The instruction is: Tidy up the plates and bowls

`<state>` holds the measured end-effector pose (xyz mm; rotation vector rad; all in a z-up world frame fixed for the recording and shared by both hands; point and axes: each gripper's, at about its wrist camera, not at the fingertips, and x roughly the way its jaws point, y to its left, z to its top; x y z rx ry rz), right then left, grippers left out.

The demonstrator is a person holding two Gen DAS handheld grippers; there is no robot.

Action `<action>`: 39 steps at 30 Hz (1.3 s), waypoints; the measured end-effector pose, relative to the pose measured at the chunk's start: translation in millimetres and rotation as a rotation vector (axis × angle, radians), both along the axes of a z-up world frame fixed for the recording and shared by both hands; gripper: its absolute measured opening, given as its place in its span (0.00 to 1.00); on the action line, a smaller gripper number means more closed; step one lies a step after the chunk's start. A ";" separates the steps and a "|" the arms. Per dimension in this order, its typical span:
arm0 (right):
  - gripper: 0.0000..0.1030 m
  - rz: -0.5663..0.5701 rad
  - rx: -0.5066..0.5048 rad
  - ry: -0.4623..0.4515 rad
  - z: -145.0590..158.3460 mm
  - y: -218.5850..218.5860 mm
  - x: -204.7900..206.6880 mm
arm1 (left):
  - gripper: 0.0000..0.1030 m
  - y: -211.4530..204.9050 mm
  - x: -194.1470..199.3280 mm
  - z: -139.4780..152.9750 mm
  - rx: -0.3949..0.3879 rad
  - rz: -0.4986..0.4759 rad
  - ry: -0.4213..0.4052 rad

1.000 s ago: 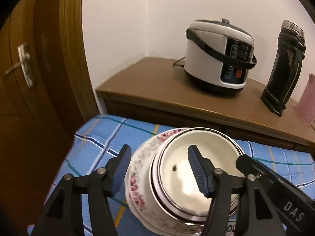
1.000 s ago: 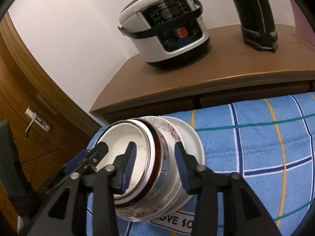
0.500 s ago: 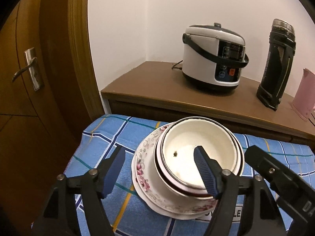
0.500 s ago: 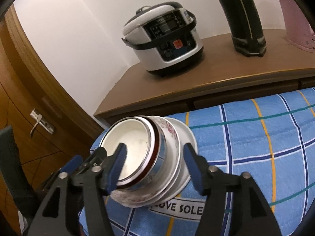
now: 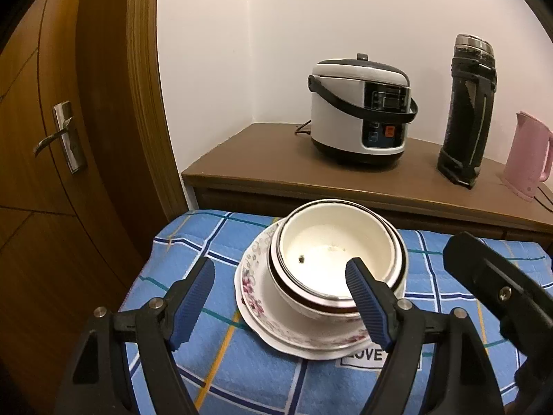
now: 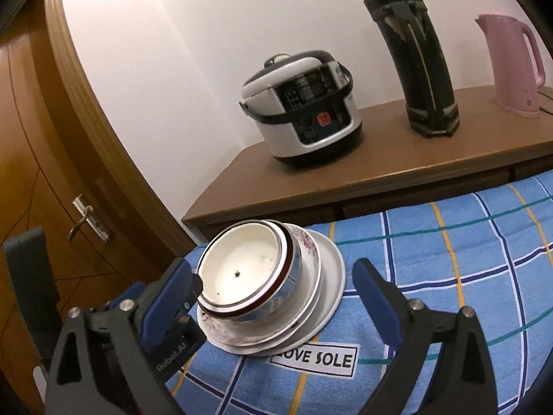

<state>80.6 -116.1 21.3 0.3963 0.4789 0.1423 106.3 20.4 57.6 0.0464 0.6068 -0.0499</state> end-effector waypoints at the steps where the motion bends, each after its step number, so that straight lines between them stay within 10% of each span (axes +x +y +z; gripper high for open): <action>1: 0.93 0.001 -0.006 -0.008 -0.2 0.7 -2.7 | 0.78 0.2 -1.4 -0.4 -0.003 0.000 0.001; 39: 1.00 -0.056 -0.122 -0.165 17.9 4.6 -81.1 | 0.78 3.7 -60.3 3.8 -0.015 0.010 -0.069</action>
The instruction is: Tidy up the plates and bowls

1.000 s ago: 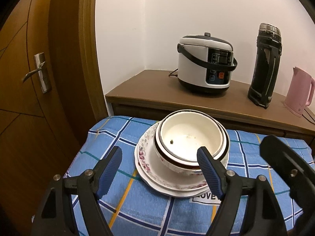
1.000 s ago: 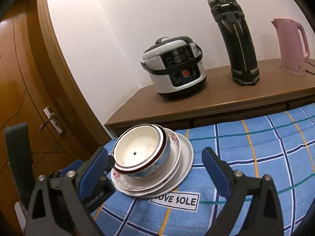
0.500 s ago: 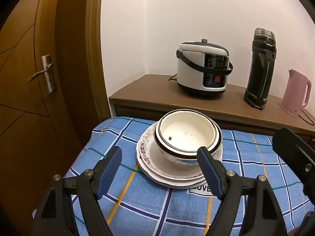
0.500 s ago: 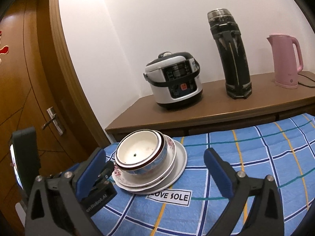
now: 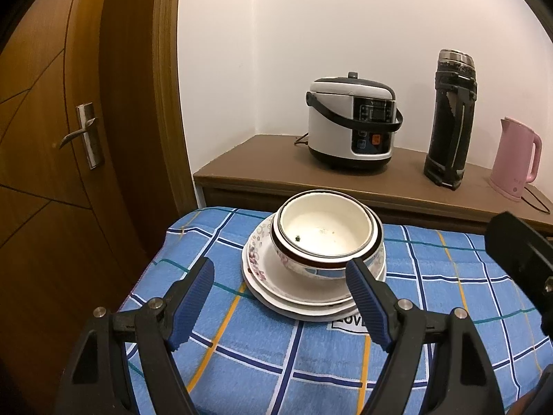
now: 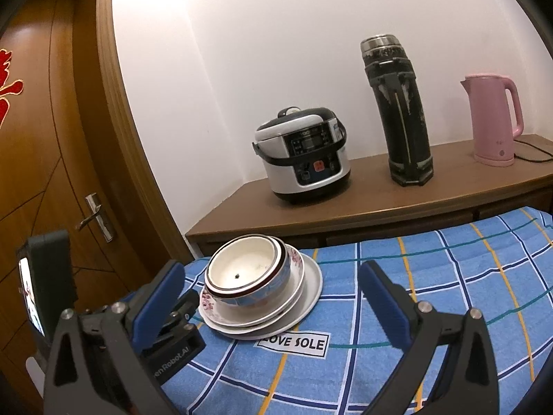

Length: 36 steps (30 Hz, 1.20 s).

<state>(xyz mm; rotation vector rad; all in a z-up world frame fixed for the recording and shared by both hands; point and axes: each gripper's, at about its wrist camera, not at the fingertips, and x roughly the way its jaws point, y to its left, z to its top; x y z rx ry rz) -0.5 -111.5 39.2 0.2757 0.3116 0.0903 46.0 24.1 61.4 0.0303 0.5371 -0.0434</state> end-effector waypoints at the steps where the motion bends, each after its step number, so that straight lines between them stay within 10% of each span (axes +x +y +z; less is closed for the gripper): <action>1: 1.00 0.001 0.000 0.000 -0.3 0.1 -0.7 | 0.78 0.0 -0.7 -0.2 0.001 0.000 0.000; 36: 1.00 -0.038 -0.014 0.006 -6.1 -8.5 -6.6 | 0.78 -4.3 -1.8 -7.2 0.021 0.001 0.025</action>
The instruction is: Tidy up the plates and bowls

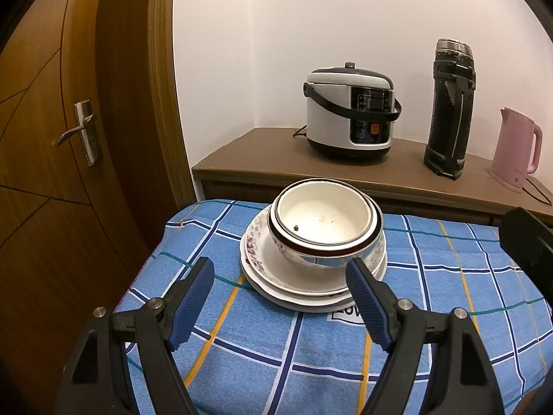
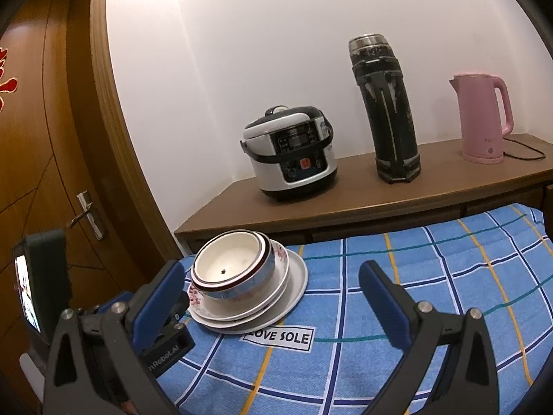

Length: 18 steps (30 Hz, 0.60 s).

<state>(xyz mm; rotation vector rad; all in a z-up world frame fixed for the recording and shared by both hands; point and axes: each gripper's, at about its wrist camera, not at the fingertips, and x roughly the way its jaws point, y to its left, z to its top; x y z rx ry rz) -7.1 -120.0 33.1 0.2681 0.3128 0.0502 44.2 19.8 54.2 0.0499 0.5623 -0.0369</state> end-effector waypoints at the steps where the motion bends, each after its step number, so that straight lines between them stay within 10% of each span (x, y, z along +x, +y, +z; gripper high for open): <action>1: 1.00 0.001 -0.001 -0.001 0.2 0.2 -0.4 | 0.78 0.4 -0.3 0.0 -0.002 0.001 0.000; 18: 1.00 0.011 0.000 -0.016 6.4 6.6 -9.0 | 0.78 6.3 -13.5 10.3 -0.012 0.010 -0.036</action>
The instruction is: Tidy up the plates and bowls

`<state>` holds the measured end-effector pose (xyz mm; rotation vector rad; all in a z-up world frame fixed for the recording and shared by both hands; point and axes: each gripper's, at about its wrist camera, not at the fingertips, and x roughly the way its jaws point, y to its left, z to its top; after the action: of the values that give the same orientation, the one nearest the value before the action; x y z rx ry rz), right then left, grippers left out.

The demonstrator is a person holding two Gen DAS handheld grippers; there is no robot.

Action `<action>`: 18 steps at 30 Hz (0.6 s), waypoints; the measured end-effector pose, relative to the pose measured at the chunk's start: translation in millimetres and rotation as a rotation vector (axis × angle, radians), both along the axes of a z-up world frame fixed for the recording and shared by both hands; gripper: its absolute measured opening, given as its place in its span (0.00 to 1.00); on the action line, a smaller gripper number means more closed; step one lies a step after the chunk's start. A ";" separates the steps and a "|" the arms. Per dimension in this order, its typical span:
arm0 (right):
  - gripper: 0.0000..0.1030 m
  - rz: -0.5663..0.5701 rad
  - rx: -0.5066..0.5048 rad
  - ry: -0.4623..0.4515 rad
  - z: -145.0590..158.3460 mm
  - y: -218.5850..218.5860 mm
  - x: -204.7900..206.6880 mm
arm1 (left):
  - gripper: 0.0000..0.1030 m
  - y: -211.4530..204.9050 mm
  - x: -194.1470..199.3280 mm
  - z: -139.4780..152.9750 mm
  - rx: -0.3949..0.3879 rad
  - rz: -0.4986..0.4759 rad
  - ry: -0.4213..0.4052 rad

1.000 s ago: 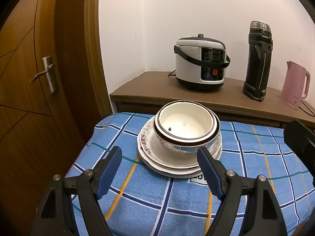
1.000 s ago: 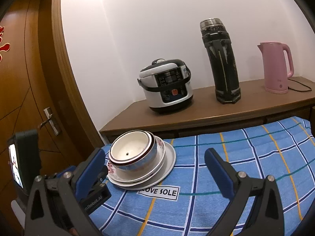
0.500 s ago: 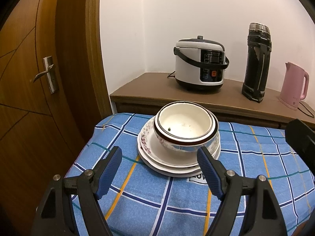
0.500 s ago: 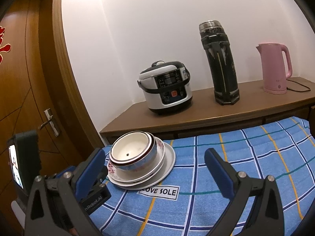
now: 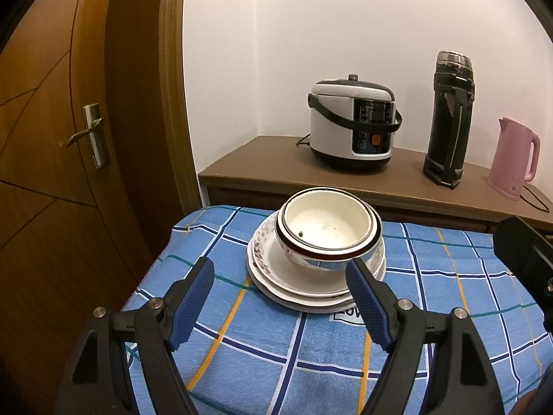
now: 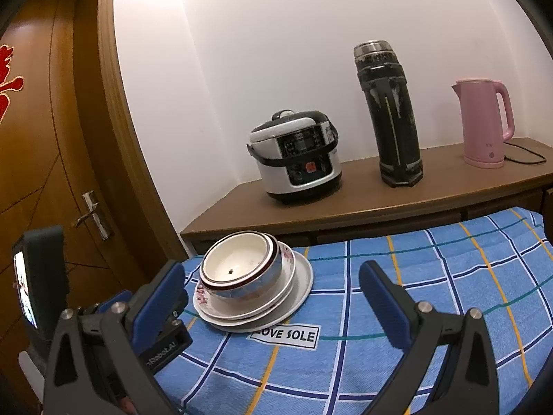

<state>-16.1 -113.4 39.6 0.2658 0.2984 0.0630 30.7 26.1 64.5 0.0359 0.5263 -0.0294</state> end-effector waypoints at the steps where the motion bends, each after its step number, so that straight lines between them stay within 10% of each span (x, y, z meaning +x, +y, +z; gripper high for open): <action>1: 1.00 0.001 0.001 -0.002 0.4 0.3 -1.0 | 0.78 0.1 -1.7 0.8 0.000 0.001 -0.003; 18: 1.00 -0.008 -0.021 -0.069 16.1 18.1 -37.6 | 0.78 12.2 -38.1 22.9 -0.041 -0.008 -0.077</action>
<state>-53.8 -95.3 55.7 0.2429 0.2295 0.0612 -7.4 38.3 87.4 -0.0010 0.4488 -0.0468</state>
